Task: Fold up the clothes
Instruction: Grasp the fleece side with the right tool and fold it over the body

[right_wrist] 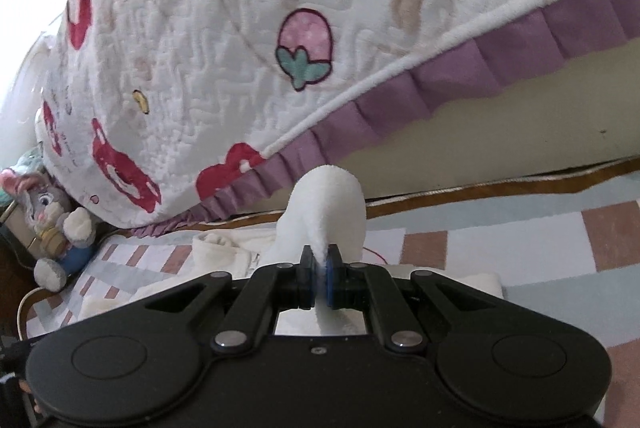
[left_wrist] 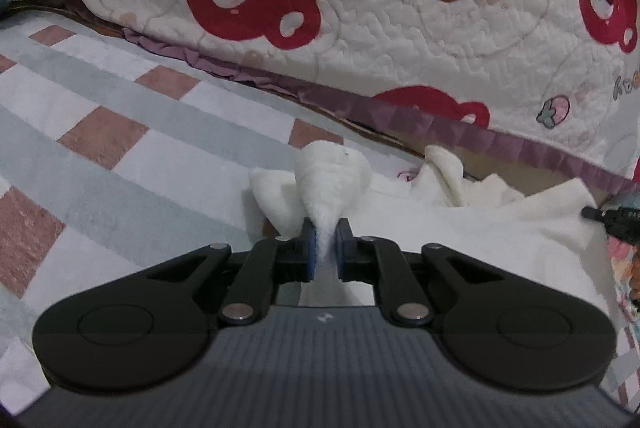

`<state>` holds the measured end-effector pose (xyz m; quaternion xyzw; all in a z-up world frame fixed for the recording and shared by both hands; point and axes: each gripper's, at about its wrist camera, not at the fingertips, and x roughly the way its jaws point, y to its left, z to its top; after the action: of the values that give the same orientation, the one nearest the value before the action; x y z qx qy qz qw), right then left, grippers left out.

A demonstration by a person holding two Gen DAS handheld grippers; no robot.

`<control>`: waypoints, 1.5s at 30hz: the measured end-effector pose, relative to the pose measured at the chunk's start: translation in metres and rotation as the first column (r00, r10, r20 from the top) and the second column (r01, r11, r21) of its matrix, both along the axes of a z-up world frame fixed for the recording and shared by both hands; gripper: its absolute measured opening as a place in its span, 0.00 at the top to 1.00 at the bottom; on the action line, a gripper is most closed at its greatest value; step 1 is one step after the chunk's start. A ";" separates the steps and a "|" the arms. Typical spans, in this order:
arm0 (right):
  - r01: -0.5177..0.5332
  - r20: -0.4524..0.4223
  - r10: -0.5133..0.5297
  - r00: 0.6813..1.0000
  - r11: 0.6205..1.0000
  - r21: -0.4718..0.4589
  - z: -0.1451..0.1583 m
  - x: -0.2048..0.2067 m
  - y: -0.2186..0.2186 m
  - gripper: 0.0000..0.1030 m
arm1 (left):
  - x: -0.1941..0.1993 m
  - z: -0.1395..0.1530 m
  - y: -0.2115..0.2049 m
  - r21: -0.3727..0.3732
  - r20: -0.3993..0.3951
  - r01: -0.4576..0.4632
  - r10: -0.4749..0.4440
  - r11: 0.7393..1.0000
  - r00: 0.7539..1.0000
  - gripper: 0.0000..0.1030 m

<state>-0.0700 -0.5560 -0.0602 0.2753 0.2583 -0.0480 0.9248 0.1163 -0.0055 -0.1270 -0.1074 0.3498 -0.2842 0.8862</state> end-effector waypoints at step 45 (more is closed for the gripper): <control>0.074 0.079 -0.056 0.995 0.968 -0.241 0.046 -0.027 0.025 0.94 | -0.028 0.068 -0.033 -0.019 0.237 0.028 -0.023 0.999 0.971 0.93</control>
<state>-0.0970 -0.5310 -0.0145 0.1698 0.2080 -0.0998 0.9581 0.0887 -0.0388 -0.0587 -0.0781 0.2397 -0.3101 0.9167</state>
